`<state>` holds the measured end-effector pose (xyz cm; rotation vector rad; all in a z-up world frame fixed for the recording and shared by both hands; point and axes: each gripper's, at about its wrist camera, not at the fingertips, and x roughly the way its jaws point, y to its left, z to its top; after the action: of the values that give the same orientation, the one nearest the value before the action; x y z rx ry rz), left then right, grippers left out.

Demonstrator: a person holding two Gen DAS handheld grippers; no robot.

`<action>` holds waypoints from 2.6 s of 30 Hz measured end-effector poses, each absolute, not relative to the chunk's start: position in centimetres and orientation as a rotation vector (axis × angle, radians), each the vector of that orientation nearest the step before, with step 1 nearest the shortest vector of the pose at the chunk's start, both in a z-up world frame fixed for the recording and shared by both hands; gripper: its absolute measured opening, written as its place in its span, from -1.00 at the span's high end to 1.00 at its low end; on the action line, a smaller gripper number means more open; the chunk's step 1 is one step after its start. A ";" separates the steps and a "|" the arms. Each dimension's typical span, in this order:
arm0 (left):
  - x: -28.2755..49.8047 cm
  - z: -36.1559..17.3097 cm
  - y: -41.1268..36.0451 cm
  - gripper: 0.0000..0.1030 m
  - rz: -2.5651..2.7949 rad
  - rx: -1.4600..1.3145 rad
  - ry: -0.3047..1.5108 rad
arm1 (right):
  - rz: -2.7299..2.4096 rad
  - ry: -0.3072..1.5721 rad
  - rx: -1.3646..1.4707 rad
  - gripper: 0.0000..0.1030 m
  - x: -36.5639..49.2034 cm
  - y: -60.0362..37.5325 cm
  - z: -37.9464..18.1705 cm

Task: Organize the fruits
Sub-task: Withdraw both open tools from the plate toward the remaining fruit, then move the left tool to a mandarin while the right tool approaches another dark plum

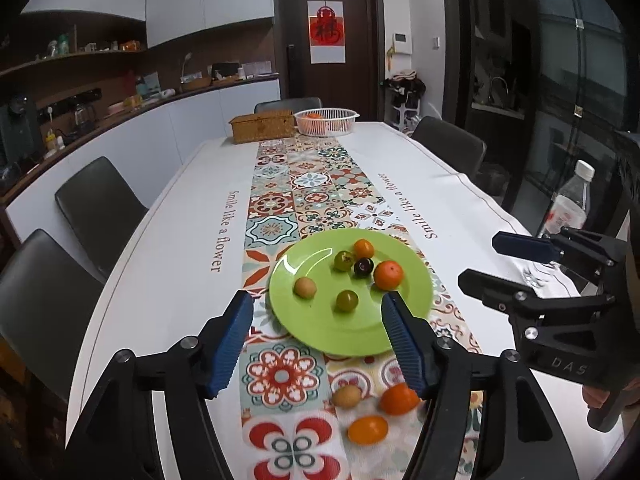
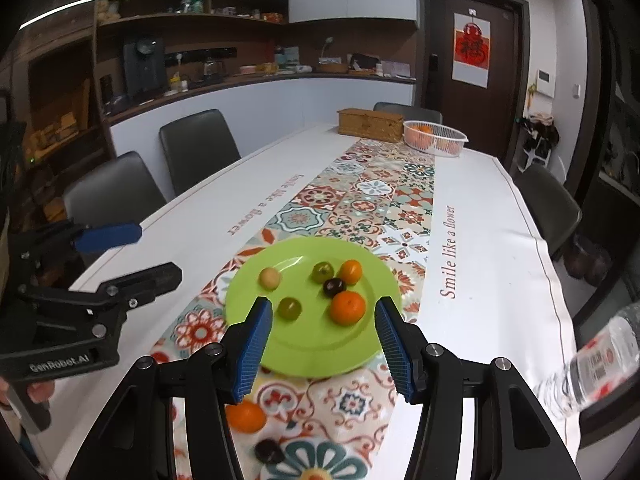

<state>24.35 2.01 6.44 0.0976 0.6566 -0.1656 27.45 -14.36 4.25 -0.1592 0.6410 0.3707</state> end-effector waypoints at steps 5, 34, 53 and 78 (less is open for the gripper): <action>21.6 6.5 2.2 -0.46 -0.158 0.106 0.627 | 0.379 0.620 -0.185 -0.11 24.7 -13.9 4.1; 16.2 -0.6 1.0 -0.49 -0.274 0.156 0.724 | 0.400 0.812 -0.195 -0.19 19.5 -14.1 -3.8; 19.6 -5.8 0.7 -0.48 -0.335 0.178 0.844 | 0.413 0.926 -0.181 -0.06 22.2 -13.5 -7.8; 22.3 -7.6 -0.4 0.24 -0.359 0.127 0.921 | 0.453 0.956 -0.178 0.42 23.6 -12.5 -8.9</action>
<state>22.26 -0.40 -7.56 0.1274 0.9211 -0.3591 23.58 -12.45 -8.90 -0.1784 0.9559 0.4532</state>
